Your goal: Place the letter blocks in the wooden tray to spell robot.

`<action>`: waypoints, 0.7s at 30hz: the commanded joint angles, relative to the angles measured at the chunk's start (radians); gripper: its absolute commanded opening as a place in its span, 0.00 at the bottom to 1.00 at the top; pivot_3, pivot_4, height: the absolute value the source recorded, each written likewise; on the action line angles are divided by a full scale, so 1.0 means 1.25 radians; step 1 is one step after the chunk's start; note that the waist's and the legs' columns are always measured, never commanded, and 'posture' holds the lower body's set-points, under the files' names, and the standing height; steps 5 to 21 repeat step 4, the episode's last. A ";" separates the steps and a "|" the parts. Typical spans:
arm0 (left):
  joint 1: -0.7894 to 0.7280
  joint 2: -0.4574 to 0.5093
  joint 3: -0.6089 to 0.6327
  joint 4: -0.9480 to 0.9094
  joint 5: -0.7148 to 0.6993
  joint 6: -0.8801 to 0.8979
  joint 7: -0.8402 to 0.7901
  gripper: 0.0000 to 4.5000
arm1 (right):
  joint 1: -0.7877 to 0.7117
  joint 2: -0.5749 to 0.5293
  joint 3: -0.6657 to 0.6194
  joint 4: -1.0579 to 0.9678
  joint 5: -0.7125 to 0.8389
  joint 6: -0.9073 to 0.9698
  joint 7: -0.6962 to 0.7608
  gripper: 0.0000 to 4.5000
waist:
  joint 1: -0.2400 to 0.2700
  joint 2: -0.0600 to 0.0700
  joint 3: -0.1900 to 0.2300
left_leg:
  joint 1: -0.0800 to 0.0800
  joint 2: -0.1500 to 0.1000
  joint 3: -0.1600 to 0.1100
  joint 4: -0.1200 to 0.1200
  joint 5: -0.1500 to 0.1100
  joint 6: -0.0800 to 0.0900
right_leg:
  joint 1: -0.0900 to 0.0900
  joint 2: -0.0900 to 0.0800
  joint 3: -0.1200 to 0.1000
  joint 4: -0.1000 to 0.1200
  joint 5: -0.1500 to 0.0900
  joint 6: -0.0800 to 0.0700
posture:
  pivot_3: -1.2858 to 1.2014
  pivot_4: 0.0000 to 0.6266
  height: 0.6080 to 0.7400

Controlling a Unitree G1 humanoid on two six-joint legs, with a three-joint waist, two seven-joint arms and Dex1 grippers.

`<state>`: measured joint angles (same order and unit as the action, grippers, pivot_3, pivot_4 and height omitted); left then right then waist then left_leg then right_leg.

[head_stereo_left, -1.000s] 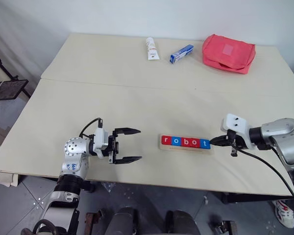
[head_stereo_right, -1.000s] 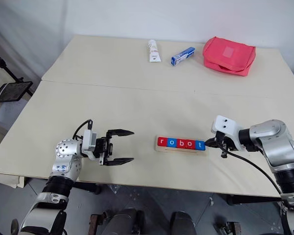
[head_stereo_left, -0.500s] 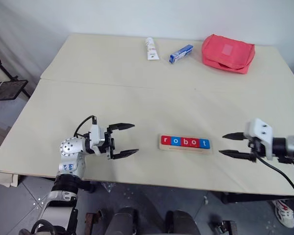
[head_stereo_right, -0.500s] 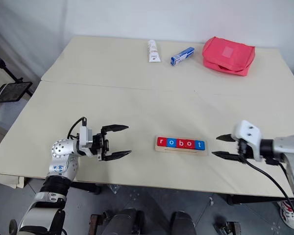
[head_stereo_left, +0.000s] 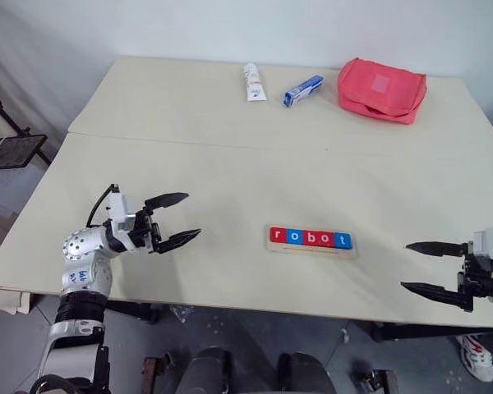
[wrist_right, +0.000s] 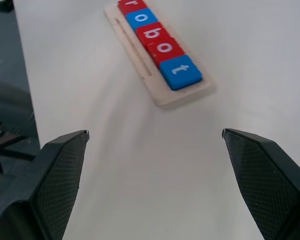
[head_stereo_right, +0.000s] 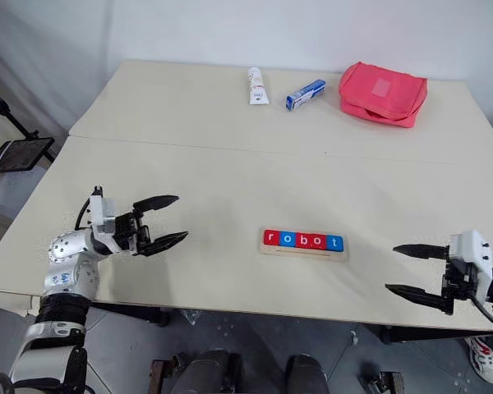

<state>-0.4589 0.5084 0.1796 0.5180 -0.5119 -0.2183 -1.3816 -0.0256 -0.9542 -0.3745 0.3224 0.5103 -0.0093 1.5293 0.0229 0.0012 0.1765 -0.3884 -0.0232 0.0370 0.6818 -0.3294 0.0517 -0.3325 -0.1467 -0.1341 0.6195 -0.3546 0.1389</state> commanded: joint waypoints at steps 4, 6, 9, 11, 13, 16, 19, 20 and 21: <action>0.002 0.002 0.012 -0.020 -0.027 0.019 -0.064 1.00 | -0.041 -0.004 -0.024 0.050 0.034 -0.028 0.038 0.99 | 0.000 0.000 0.000 | 0.000 0.000 0.000 0.000 0.000 0.000 | 0.000 0.000 0.000 0.000 0.000 0.000 | 0.52 0.24 1.00; 0.002 0.002 0.012 -0.020 -0.027 0.019 -0.064 1.00 | -0.041 -0.004 -0.024 0.050 0.034 -0.028 0.038 0.99 | 0.000 0.000 0.000 | 0.000 0.000 0.000 0.000 0.000 0.000 | 0.000 0.000 0.000 0.000 0.000 0.000 | 0.52 0.24 1.00; 0.002 0.002 0.012 -0.020 -0.027 0.019 -0.064 1.00 | -0.041 -0.004 -0.024 0.050 0.034 -0.028 0.038 0.99 | 0.000 0.000 0.000 | 0.000 0.000 0.000 0.000 0.000 0.000 | 0.000 0.000 0.000 0.000 0.000 0.000 | 0.52 0.24 1.00; 0.002 0.002 0.012 -0.020 -0.027 0.019 -0.064 1.00 | -0.041 -0.004 -0.024 0.050 0.034 -0.028 0.038 0.99 | 0.000 0.000 0.000 | 0.000 0.000 0.000 0.000 0.000 0.000 | 0.000 0.000 0.000 0.000 0.000 0.000 | 0.52 0.24 1.00; 0.002 0.002 0.012 -0.020 -0.027 0.019 -0.064 1.00 | -0.041 -0.004 -0.024 0.050 0.034 -0.028 0.038 0.99 | 0.000 0.000 0.000 | 0.000 0.000 0.000 0.000 0.000 0.000 | 0.000 0.000 0.000 0.000 0.000 0.000 | 0.52 0.24 1.00; 0.002 0.002 0.012 -0.020 -0.027 0.019 -0.064 1.00 | -0.041 -0.004 -0.024 0.050 0.034 -0.028 0.038 0.99 | 0.000 0.000 0.000 | 0.000 0.000 0.000 0.000 0.000 0.000 | 0.000 0.000 0.000 0.000 0.000 0.000 | 0.52 0.24 1.00; 0.002 0.002 0.012 -0.020 -0.027 0.019 -0.064 1.00 | -0.041 -0.004 -0.024 0.050 0.034 -0.028 0.038 0.99 | 0.000 0.000 0.000 | 0.000 0.000 0.000 0.000 0.000 0.000 | 0.000 0.000 0.000 0.000 0.000 0.000 | 0.52 0.24 1.00; 0.002 0.002 0.012 -0.020 -0.027 0.019 -0.064 1.00 | -0.041 -0.004 -0.024 0.050 0.034 -0.028 0.038 0.99 | 0.000 0.000 0.000 | 0.000 0.000 0.000 0.000 0.000 0.000 | 0.000 0.000 0.000 0.000 0.000 0.000 | 0.52 0.24 1.00; 0.002 0.002 0.012 -0.020 -0.027 0.019 -0.064 1.00 | -0.041 -0.004 -0.024 0.050 0.034 -0.028 0.038 0.99 | 0.000 0.000 0.000 | 0.000 0.000 0.000 0.000 0.000 0.000 | 0.000 0.000 0.000 0.000 0.000 0.000 | 0.52 0.24 1.00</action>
